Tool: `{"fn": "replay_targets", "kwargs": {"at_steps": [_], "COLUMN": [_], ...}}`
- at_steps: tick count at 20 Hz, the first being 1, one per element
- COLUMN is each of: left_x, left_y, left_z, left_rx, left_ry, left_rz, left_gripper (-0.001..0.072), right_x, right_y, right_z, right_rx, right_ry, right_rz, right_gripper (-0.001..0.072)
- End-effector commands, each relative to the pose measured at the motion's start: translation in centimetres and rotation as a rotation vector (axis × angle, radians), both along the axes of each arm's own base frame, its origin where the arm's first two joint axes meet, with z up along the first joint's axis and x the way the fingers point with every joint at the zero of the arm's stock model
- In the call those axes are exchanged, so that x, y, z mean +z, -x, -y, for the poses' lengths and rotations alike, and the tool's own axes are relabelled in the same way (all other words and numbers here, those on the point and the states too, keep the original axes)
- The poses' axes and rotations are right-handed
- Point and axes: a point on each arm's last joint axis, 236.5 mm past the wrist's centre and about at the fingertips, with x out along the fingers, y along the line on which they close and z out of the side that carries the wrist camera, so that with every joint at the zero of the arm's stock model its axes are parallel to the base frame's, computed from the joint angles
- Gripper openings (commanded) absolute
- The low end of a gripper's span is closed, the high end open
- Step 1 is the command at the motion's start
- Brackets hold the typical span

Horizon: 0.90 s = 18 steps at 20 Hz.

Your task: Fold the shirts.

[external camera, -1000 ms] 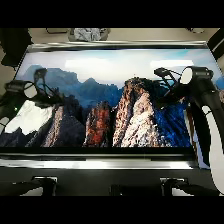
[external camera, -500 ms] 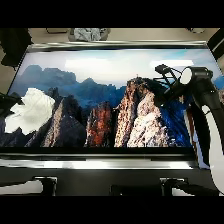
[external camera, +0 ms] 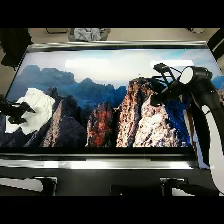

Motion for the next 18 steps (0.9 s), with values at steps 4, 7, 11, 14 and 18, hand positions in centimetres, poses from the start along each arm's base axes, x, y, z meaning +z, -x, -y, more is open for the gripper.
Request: {"fn": "replay_targets", "kwargs": {"at_steps": [4,7,11,14,18], "left_x": [-1.3,1.4,18.1,35.0,45.4], "left_y": [-1.4,-2.4,-8.5,-6.5,3.0], "left_z": [0.2,0.5,4.5,13.1,26.5], "left_rx": [-0.017,-0.029,-0.083,-0.21,-0.51], "left_ry": [0.016,-0.001,-0.059,-0.074,-0.019], "left_rz": [0.042,0.112,0.612,1.032,1.279], "left_gripper": [0.0022,0.0028,0.0028,0.0028,0.0028], "right_x": [0.1,0.2,3.8,10.3,19.4], "right_y": [1.0,1.1,0.2,0.7,4.3], "right_z": [-1.7,-1.6,0.2,2.7,4.2], "right_rx": [0.01,0.034,0.049,0.03,0.0], "right_ry": [-0.073,-0.062,0.018,0.116,0.156], "right_rz": [-0.042,-0.041,0.114,0.294,0.526], "right_gripper": [0.0562,0.0561,0.056,0.0562,0.0561]}}
